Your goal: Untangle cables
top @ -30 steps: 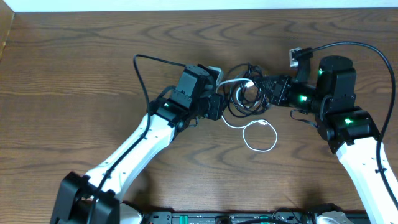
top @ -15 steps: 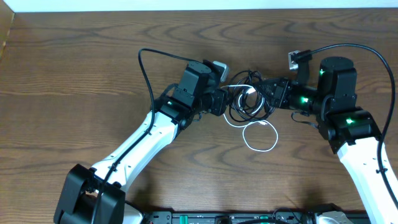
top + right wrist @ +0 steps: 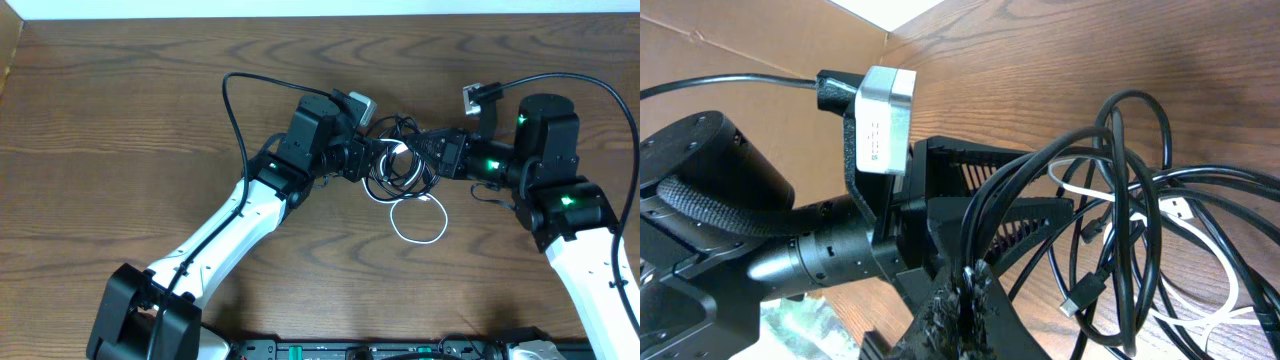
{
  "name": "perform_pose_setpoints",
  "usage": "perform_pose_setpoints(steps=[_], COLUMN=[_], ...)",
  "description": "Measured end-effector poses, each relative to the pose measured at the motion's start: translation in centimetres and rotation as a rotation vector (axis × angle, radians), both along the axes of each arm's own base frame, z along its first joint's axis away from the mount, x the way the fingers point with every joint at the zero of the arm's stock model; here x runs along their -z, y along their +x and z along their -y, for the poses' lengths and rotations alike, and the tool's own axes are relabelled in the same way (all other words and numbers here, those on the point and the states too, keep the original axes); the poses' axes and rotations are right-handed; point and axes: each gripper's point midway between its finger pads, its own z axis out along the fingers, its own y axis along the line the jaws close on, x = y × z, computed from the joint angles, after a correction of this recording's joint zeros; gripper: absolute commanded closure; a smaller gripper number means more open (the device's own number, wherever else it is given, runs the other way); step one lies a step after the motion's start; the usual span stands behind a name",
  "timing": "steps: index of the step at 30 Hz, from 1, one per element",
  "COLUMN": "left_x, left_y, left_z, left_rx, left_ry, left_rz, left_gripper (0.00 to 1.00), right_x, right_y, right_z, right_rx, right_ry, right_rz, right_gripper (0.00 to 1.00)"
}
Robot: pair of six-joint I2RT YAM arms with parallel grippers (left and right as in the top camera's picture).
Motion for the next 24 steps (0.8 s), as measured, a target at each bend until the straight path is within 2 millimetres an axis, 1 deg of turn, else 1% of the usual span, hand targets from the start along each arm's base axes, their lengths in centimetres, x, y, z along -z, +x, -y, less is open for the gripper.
perform_pose_setpoints(steps=[14, 17, 19, 24], left_x=[-0.5, -0.5, -0.5, -1.0], left_y=[0.3, 0.3, 0.3, 0.6], left_z=[0.2, 0.2, 0.2, 0.4], left_rx=[0.029, 0.031, 0.031, 0.046], left_ry=[0.011, 0.013, 0.013, 0.011], left_rz=[0.055, 0.056, 0.058, 0.098], left_gripper=[0.54, 0.53, 0.5, 0.49], right_x=[-0.7, -0.7, -0.7, -0.8], right_y=[-0.9, -1.0, -1.1, -1.3], right_z=[-0.2, -0.2, -0.3, -0.4], right_rx=[-0.022, -0.026, -0.03, -0.044], right_ry=[0.016, 0.018, 0.021, 0.03], right_rz=[0.008, 0.003, 0.0, -0.002], right_gripper=[0.99, 0.99, 0.99, 0.99])
